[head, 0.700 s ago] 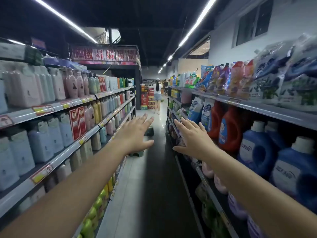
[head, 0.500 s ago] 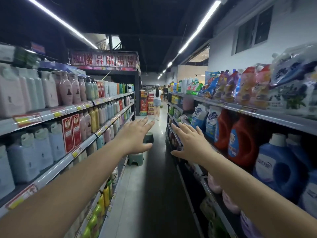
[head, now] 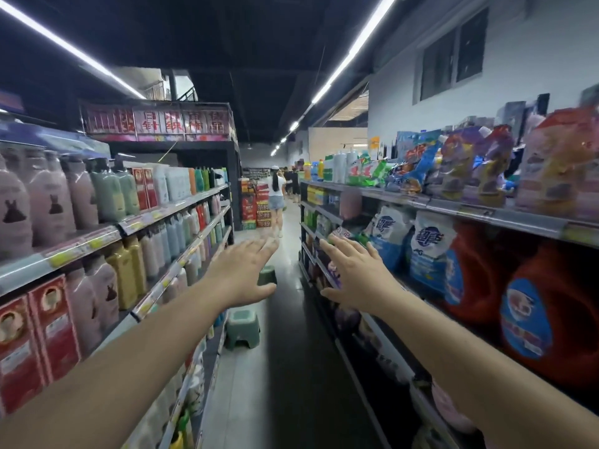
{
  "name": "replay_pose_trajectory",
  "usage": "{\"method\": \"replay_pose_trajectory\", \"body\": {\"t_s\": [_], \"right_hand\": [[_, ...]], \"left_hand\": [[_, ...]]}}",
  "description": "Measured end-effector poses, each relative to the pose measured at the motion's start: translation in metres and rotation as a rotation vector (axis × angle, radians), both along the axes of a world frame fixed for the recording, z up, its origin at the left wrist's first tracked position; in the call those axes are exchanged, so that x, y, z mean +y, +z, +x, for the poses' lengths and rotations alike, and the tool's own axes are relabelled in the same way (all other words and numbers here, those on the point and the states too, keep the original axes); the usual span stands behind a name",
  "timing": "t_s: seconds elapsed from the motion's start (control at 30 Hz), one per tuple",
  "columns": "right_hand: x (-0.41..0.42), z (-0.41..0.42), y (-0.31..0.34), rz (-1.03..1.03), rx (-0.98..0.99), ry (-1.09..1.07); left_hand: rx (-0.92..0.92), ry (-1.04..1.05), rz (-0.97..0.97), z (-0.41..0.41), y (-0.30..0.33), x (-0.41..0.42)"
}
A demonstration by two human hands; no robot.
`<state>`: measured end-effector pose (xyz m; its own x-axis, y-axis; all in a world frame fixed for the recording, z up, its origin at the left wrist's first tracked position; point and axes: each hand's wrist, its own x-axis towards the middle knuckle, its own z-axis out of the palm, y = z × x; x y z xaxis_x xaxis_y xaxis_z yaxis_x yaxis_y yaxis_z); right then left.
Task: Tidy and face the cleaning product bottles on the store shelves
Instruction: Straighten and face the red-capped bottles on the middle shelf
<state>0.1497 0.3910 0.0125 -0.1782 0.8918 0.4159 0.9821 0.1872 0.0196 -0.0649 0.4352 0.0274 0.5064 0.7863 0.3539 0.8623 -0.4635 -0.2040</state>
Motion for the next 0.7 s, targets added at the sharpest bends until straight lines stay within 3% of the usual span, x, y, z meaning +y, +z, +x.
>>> {"method": "replay_pose_trajectory", "body": {"t_s": [0.43,0.7], "right_hand": [[0.327,0.077,-0.003,-0.041,-0.084,-0.028],[0.541,0.078,-0.003,-0.082,-0.143,0.015]], "left_hand": [[-0.053,-0.05,0.0,0.077,-0.011,0.334],[-0.048,-0.033,-0.016,0.082,-0.013,0.534]]}}
